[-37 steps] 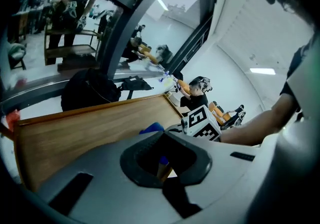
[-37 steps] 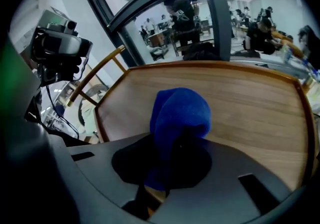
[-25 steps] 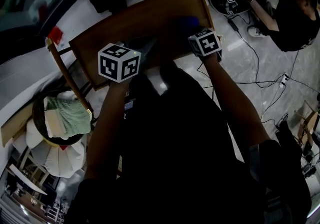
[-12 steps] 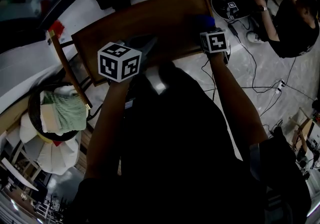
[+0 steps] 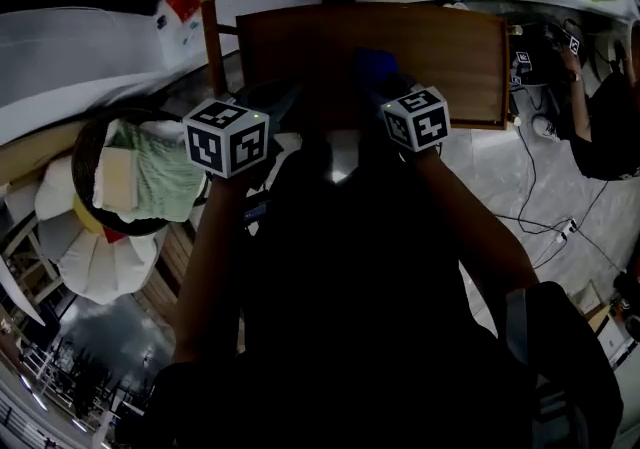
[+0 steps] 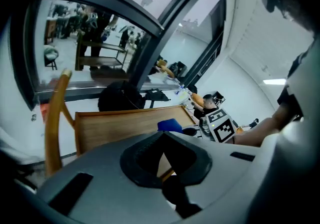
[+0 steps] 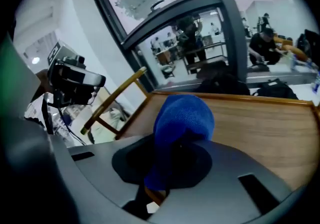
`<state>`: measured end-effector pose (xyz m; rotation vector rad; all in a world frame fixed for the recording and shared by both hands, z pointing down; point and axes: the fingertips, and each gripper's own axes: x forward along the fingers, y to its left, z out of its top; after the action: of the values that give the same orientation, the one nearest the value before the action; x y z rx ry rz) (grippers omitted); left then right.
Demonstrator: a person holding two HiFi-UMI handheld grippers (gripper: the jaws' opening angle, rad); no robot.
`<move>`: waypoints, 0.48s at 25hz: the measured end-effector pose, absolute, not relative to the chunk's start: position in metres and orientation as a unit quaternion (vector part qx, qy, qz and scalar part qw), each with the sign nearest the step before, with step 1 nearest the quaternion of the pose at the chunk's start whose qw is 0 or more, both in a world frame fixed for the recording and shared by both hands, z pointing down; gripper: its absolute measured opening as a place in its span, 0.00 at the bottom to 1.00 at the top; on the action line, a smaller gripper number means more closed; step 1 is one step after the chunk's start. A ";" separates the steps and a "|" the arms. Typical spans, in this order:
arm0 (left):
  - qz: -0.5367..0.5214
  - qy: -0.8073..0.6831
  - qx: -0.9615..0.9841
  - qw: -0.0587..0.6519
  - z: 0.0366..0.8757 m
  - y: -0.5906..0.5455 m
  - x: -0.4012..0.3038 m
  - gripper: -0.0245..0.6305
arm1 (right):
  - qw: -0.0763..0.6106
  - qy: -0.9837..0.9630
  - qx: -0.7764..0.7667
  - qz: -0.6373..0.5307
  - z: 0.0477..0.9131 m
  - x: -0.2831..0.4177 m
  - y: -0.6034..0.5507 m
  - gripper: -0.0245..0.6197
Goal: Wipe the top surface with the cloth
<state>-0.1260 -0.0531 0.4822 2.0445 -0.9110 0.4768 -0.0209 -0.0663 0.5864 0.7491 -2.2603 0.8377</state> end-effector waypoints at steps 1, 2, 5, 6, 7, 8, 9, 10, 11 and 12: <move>0.191 -0.370 0.808 0.416 0.482 -0.047 -0.145 0.05 | 0.300 -0.860 0.259 0.320 0.588 -0.053 -0.057 0.13; 0.191 -0.377 0.803 0.420 0.482 -0.041 -0.163 0.05 | 0.298 -0.866 0.236 0.326 0.590 -0.084 -0.047 0.13; 0.191 -0.393 0.790 0.429 0.485 -0.025 -0.212 0.05 | 0.304 -0.872 0.177 0.342 0.604 -0.164 -0.017 0.13; 0.194 -0.398 0.787 0.430 0.486 -0.020 -0.225 0.05 | 0.311 -0.872 0.161 0.343 0.610 -0.185 -0.008 0.13; 0.197 -0.401 0.785 0.430 0.488 -0.015 -0.238 0.05 | 0.318 -0.872 0.147 0.343 0.615 -0.203 0.000 0.13; 0.200 -0.403 0.783 0.430 0.491 -0.011 -0.249 0.05 | 0.327 -0.871 0.135 0.341 0.620 -0.219 0.007 0.13; 0.202 -0.404 0.781 0.430 0.493 -0.008 -0.259 0.05 | 0.338 -0.869 0.121 0.339 0.625 -0.233 0.015 0.13; 0.204 -0.405 0.780 0.431 0.495 -0.005 -0.267 0.05 | 0.351 -0.867 0.106 0.336 0.629 -0.244 0.023 0.13; 0.204 -0.405 0.779 0.432 0.497 -0.002 -0.274 0.05 | 0.365 -0.866 0.092 0.330 0.634 -0.253 0.030 0.13; 0.204 -0.406 0.778 0.434 0.499 0.000 -0.280 0.05 | 0.381 -0.864 0.080 0.321 0.639 -0.259 0.037 0.13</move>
<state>-0.2796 0.0004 0.4991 1.9379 -1.0112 0.5072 -0.2595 0.0367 0.6391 0.2031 -2.2049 0.8192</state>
